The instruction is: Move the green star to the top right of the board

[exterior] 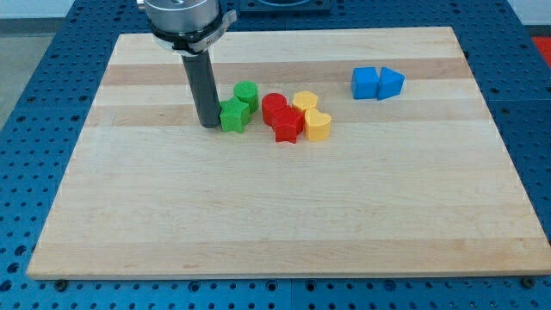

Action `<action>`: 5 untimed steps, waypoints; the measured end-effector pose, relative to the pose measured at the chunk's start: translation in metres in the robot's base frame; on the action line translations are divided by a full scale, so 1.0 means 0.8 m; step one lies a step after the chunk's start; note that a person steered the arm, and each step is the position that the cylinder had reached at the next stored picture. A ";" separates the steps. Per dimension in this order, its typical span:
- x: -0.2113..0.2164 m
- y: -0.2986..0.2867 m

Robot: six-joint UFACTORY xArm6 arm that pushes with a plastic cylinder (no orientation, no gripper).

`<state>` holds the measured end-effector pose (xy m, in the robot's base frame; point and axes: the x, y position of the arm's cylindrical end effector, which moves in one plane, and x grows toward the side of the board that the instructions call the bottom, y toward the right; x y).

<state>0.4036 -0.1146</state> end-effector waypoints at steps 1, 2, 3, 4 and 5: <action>0.040 -0.003; 0.040 0.006; 0.009 0.031; -0.032 0.052; -0.085 0.083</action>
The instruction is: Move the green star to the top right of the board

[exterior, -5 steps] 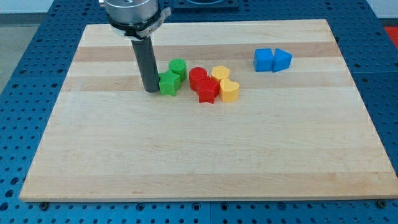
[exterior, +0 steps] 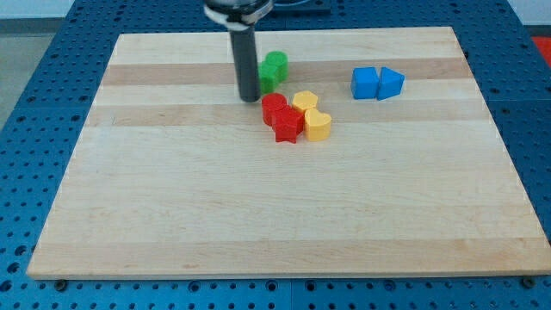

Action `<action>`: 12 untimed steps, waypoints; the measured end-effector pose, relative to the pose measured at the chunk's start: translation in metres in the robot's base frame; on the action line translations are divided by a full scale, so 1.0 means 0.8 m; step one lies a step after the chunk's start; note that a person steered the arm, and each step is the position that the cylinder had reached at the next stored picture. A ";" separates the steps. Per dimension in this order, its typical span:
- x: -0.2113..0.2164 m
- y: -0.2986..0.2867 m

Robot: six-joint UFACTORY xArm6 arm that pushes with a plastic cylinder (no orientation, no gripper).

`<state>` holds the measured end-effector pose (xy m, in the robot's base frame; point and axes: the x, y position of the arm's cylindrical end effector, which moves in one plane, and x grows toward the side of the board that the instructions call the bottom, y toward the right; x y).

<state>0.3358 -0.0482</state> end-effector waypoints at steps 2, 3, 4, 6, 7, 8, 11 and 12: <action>-0.023 -0.005; -0.021 -0.022; -0.030 -0.055; -0.060 -0.014; -0.060 0.031; -0.072 0.093; -0.111 0.273; -0.069 0.254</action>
<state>0.2810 0.1548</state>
